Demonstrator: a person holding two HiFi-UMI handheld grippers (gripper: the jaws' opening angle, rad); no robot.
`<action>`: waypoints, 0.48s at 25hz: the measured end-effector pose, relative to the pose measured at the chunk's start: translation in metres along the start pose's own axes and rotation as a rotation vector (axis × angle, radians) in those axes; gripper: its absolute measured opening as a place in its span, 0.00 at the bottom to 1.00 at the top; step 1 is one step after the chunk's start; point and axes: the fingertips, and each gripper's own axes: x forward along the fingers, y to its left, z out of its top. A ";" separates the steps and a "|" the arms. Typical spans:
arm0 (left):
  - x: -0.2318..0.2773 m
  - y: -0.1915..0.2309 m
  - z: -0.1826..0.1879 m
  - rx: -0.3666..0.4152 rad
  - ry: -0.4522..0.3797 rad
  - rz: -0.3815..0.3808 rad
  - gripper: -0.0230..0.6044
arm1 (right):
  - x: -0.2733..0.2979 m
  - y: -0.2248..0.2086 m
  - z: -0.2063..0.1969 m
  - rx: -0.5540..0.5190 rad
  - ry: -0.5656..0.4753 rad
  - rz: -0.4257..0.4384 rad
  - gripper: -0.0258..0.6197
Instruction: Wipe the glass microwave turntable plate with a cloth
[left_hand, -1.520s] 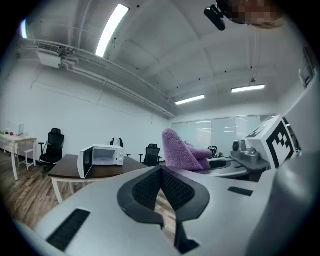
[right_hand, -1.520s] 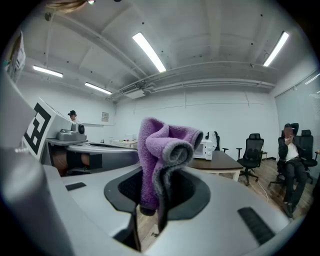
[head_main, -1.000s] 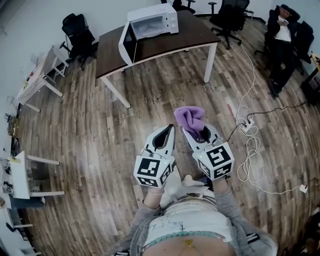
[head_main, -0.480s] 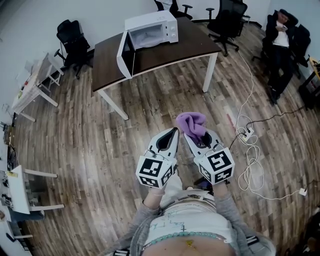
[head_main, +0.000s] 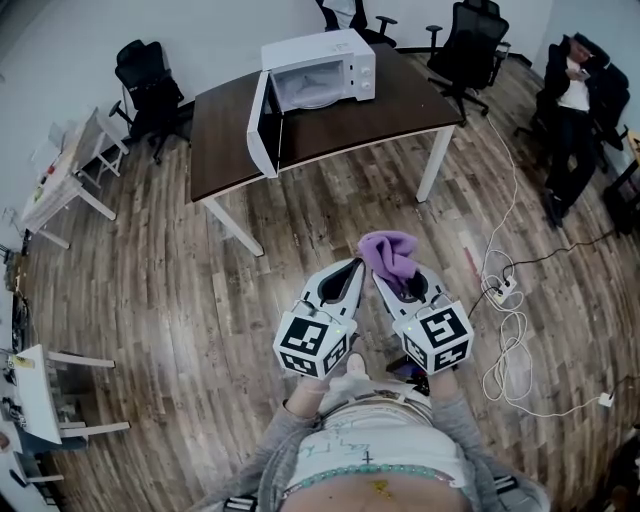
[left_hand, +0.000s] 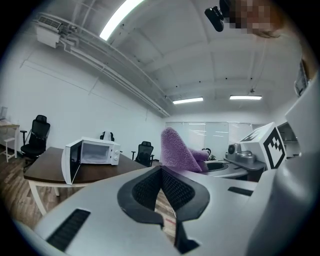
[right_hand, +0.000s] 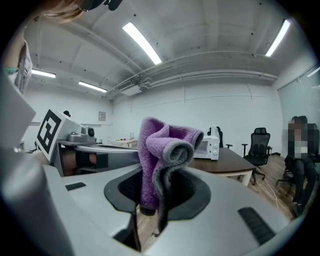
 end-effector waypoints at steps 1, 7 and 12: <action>0.001 0.007 0.000 0.002 0.007 -0.005 0.05 | 0.006 0.000 -0.001 0.001 0.003 -0.002 0.21; 0.005 0.037 -0.002 0.030 0.028 0.015 0.05 | 0.030 -0.007 0.001 0.030 0.007 -0.028 0.21; 0.006 0.056 -0.006 0.036 0.039 0.041 0.05 | 0.051 -0.008 0.001 0.011 0.032 -0.015 0.21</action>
